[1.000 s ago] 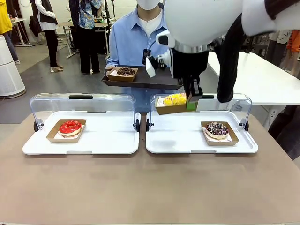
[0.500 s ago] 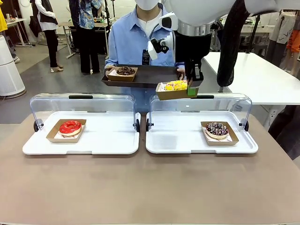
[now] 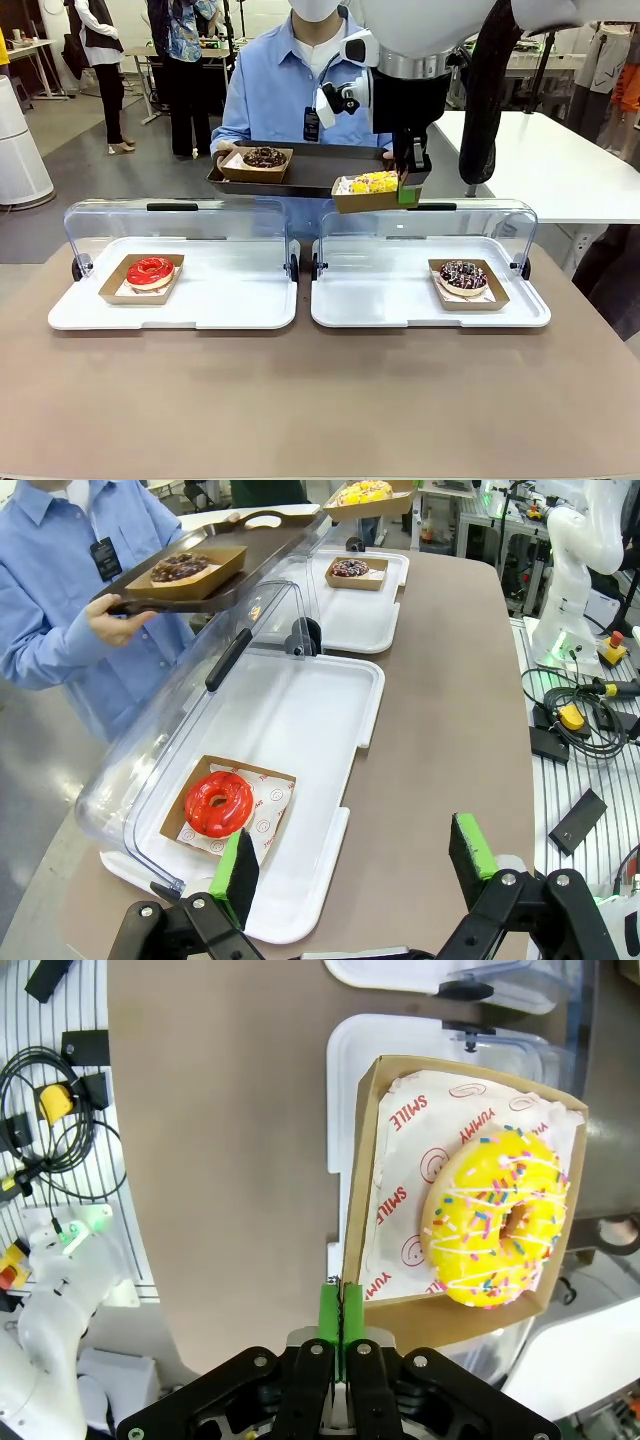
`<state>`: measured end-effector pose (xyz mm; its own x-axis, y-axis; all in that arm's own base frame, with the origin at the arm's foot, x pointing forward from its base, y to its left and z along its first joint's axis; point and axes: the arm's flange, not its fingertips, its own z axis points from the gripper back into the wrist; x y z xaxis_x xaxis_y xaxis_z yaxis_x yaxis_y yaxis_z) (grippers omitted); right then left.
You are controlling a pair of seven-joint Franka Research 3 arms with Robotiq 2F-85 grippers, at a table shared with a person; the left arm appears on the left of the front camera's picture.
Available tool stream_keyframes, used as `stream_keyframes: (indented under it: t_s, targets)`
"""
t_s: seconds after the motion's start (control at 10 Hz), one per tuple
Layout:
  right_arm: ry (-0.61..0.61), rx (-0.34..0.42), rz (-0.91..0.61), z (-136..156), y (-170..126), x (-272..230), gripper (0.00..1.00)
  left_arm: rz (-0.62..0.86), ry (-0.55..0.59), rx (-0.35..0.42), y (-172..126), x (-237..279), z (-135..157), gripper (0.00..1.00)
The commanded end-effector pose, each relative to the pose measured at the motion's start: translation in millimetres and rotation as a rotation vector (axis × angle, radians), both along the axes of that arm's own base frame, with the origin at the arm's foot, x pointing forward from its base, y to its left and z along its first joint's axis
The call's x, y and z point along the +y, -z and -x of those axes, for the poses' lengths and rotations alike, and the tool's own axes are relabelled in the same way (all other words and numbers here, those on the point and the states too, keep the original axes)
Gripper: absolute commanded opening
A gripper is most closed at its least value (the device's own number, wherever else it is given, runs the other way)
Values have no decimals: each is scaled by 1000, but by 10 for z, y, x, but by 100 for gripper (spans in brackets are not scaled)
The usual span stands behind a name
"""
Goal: Provide the desired donut to the person.
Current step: Pick up and lift the Paper togo box containing the Donut pointed at by the person, then place the picked Paper togo box onto the Handle tray extended by the person.
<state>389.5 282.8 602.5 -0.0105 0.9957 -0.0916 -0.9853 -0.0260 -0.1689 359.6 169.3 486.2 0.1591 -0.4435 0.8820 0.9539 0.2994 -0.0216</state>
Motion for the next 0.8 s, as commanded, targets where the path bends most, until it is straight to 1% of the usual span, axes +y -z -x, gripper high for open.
stream_keyframes:
  t_s: [0.0, 0.7]
  targets:
    - [1, -1, 6, 34, -15, -10, 0, 22, -4, -16, -7, -1, 8, 100]
    - [1, -1, 6, 34, -15, -10, 0, 22, -4, -16, -7, -1, 8, 100]
